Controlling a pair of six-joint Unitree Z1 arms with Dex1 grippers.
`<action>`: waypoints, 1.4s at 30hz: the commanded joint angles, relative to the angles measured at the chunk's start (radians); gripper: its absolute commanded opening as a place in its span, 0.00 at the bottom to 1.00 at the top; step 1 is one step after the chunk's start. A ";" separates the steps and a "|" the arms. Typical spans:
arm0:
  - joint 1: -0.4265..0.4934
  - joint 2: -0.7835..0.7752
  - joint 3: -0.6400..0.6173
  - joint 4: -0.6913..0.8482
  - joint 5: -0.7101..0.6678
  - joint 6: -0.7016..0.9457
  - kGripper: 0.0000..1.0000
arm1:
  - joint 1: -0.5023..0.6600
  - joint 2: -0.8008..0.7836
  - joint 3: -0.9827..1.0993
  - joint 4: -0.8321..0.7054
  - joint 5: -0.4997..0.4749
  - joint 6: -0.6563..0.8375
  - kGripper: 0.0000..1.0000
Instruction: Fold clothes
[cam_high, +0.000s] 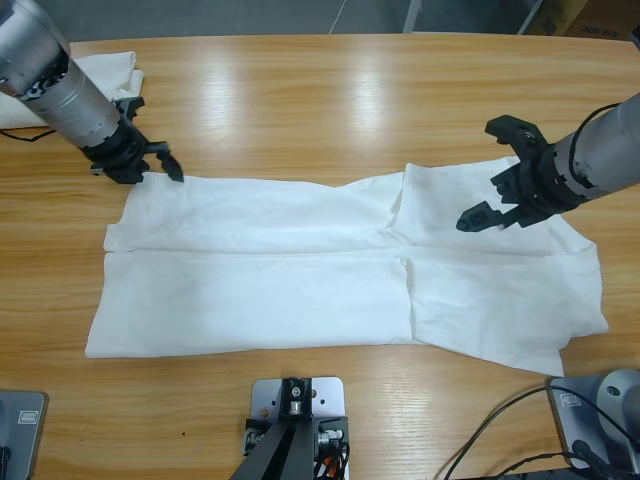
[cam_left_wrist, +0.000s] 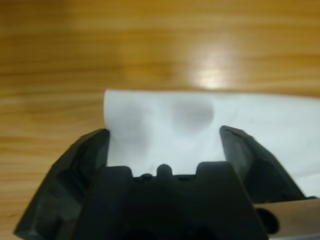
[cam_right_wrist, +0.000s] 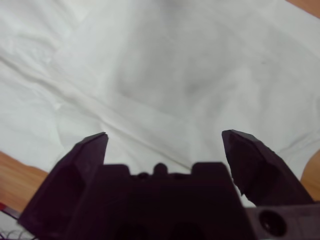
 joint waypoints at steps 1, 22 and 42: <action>0.013 0.112 -0.030 0.049 0.020 -0.033 1.00 | 0.012 0.047 0.030 -0.023 -0.018 0.012 0.91; 0.107 0.141 -0.050 0.146 0.071 -0.081 0.30 | 0.012 0.060 0.056 -0.045 -0.019 0.013 0.90; 0.124 -0.203 -0.035 0.173 0.072 0.047 1.00 | 0.112 -0.163 0.081 -0.037 -0.048 -0.154 1.00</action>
